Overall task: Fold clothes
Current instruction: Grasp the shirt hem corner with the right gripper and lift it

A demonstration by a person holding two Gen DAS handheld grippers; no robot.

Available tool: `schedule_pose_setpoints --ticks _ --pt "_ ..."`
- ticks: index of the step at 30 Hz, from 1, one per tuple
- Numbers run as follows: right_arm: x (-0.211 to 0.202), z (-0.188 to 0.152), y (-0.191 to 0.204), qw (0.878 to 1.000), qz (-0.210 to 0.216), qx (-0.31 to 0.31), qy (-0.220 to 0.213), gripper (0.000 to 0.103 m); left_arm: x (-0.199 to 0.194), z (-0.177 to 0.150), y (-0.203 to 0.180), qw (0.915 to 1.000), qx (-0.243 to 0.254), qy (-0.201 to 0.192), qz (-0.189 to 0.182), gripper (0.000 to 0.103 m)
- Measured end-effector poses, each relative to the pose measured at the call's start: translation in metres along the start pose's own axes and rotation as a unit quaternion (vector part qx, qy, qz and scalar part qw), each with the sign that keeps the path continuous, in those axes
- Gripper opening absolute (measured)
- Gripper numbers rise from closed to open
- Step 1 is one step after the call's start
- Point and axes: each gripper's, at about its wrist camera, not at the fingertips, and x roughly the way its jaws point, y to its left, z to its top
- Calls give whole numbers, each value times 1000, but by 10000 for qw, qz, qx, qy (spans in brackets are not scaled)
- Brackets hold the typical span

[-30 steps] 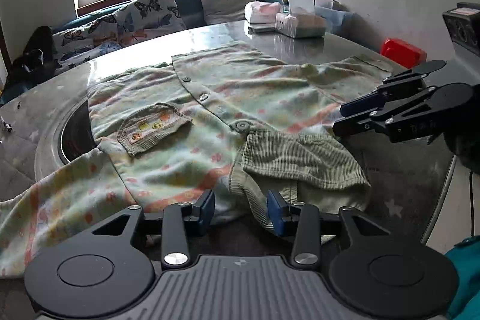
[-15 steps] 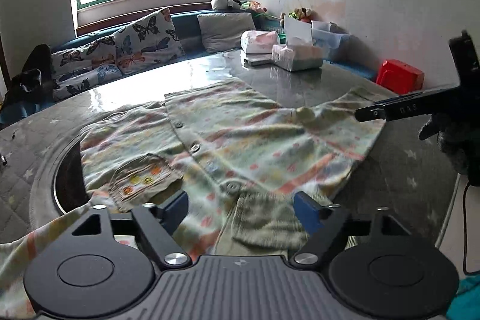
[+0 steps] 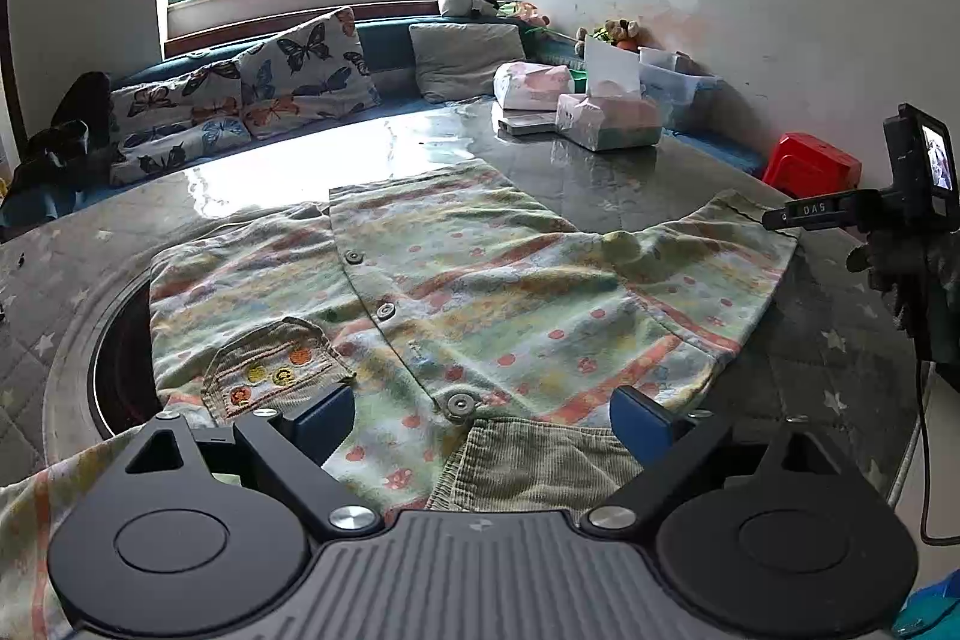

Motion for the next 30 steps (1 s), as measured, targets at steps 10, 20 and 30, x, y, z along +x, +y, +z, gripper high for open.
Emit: schedule_pose_setpoints --ticks 10,20,30 --pt "4 -3 -3 9998 -68 181 39 44 3 0 -2 10000 -23 58 3 98" --pt "2 -1 -1 9995 189 272 -6 12 5 -1 -3 9999 -47 101 37 100" --pt "-43 15 22 9945 898 153 -518 7 5 -1 1 9998 -126 130 102 101"
